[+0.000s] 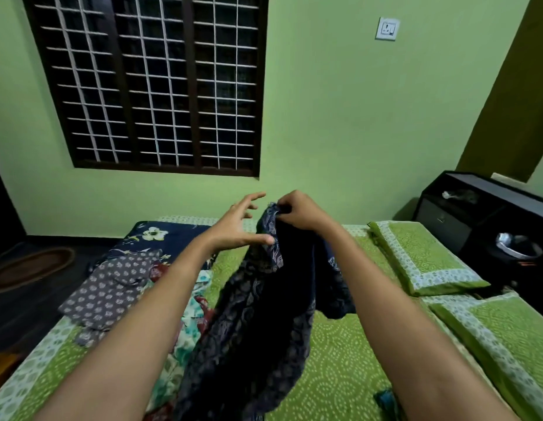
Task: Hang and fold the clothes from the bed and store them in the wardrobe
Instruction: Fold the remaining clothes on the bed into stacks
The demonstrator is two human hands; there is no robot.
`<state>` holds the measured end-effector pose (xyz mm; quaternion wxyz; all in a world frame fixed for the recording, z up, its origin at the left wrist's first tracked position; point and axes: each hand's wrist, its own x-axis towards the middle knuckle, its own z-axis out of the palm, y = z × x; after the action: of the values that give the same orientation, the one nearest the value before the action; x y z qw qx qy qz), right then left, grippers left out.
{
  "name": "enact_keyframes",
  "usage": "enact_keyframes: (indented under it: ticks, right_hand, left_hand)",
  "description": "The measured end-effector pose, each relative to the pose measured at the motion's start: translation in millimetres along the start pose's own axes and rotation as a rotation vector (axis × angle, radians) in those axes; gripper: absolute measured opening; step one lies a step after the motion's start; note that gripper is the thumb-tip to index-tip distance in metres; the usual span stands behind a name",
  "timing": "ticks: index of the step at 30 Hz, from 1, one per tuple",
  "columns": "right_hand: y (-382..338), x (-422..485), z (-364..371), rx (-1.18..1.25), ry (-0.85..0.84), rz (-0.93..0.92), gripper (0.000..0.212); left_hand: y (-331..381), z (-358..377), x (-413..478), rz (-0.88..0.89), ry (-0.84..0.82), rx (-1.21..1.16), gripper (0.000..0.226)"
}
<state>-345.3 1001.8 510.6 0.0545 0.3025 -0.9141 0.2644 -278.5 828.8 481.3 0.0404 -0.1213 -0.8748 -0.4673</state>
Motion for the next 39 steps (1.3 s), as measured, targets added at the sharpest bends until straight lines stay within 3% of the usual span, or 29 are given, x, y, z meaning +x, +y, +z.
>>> enact_keyframes:
  ticks: [2, 5, 7, 10, 13, 17, 20, 23, 25, 27, 29, 31, 34, 36, 38, 39]
  right_hand:
    - [-9, 5, 9, 0.006, 0.012, -0.06, 0.03]
    - [-7, 7, 4, 0.075, 0.049, -0.106, 0.01]
    - [4, 4, -8, 0.093, 0.046, -0.078, 0.033]
    - [22, -7, -16, -0.025, -0.013, 0.023, 0.035]
    - [32, -12, -3, -0.122, -0.166, 0.15, 0.032]
    - [39, -19, 7, -0.332, -0.397, 0.341, 0.052]
    - [47, -22, 4, -0.37, -0.333, 0.425, 0.049]
    - [58, -17, 8, -0.253, -0.018, 0.489, 0.03]
    - [61, -17, 15, -0.155, 0.167, 0.476, 0.031]
    - [63, -18, 23, -0.048, 0.229, 0.442, 0.036]
    - [69, -22, 34, 0.028, 0.221, 0.469, 0.039]
    - [74, -28, 45, 0.139, 0.21, 0.525, 0.035]
    - [73, -42, 55, 0.612, 0.082, 0.513, 0.032]
    - [69, -49, 58, 0.895, -0.095, 0.377, 0.043]
    - [64, -51, 62, 0.922, -0.225, 0.303, 0.06]
    - [59, -49, 63, 0.869, -0.251, 0.274, 0.056]
  left_hand:
    - [5, 9, 8, 0.051, 0.084, 0.059, 0.076]
    - [3, 12, 15, 0.041, 0.273, 0.138, 0.046]
    - [-3, 4, 14, -0.052, 0.372, 0.103, 0.043]
    - [-10, -8, 15, -0.104, 0.491, 0.063, 0.036]
    - [-4, -6, 19, -0.078, 0.493, 0.03, 0.028]
    - [10, -1, 19, -0.072, 0.403, 0.079, 0.013]
    - [14, -1, 19, -0.275, 0.363, 0.221, 0.032]
    - [10, -3, 10, -0.504, 0.23, 0.042, 0.05]
    - [11, -2, 6, -0.52, 0.167, -0.234, 0.055]
    - [22, -3, 0, -0.425, 0.149, -0.432, 0.044]
    - [35, -3, -5, -0.367, 0.132, -0.557, 0.031]
    - [38, -4, 0, -0.342, 0.116, -0.689, 0.035]
    - [36, -2, 3, -0.322, 0.133, -0.736, 0.046]
    - [39, 2, 3, -0.301, 0.16, -0.755, 0.046]
    - [44, 6, 3, -0.294, 0.213, -0.775, 0.041]
    - [41, 4, 3, -0.287, 0.224, -0.841, 0.041]
